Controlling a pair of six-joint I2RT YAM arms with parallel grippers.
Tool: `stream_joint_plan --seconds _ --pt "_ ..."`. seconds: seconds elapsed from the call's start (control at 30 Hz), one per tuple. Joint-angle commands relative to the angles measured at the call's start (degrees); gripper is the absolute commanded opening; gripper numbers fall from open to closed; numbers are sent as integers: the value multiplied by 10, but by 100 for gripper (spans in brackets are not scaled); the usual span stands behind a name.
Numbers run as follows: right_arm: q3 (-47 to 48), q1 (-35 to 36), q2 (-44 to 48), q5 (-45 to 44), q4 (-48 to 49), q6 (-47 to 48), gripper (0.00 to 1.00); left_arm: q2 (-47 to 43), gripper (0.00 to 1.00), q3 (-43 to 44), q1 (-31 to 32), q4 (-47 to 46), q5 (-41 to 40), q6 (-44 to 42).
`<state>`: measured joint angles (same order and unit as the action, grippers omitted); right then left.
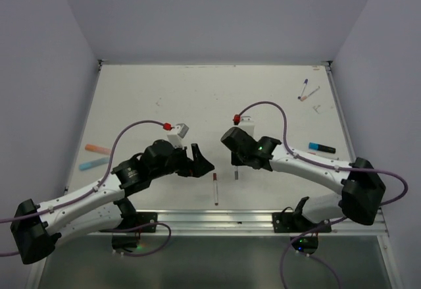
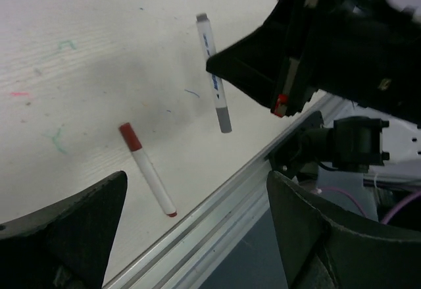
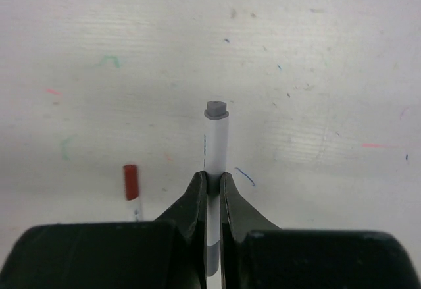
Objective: Open the pen caps
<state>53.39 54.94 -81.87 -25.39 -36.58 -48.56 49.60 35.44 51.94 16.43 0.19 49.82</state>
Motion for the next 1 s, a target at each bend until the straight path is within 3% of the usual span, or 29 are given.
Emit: stream_joint_plan --seconds 0.0,0.03,0.1,0.13,0.23,0.6,0.8,0.87,0.97 --pt "31 2 77 35 43 80 0 3 89 -60 4 -203 124 -23" --pt "25 1 95 60 65 92 0 5 86 -77 3 -278 144 -20" --pt "-1 -1 145 124 127 89 0 7 80 -114 4 -330 176 -11" --pt "-9 -1 158 140 143 80 0 6 72 -124 4 -364 180 -10" --pt "-24 -2 190 177 169 67 0 -6 61 -149 4 -384 176 -6" --pt "-65 -2 202 251 251 14 0 18 47 -164 4 -460 202 16" --pt "-69 -2 216 223 236 7 0 22 41 -159 4 -424 185 7" --pt "-58 -2 201 196 194 11 0 9 37 -136 3 -336 132 -10" --pt "-43 -4 159 182 152 31 1 -6 20 -81 4 -166 19 7"
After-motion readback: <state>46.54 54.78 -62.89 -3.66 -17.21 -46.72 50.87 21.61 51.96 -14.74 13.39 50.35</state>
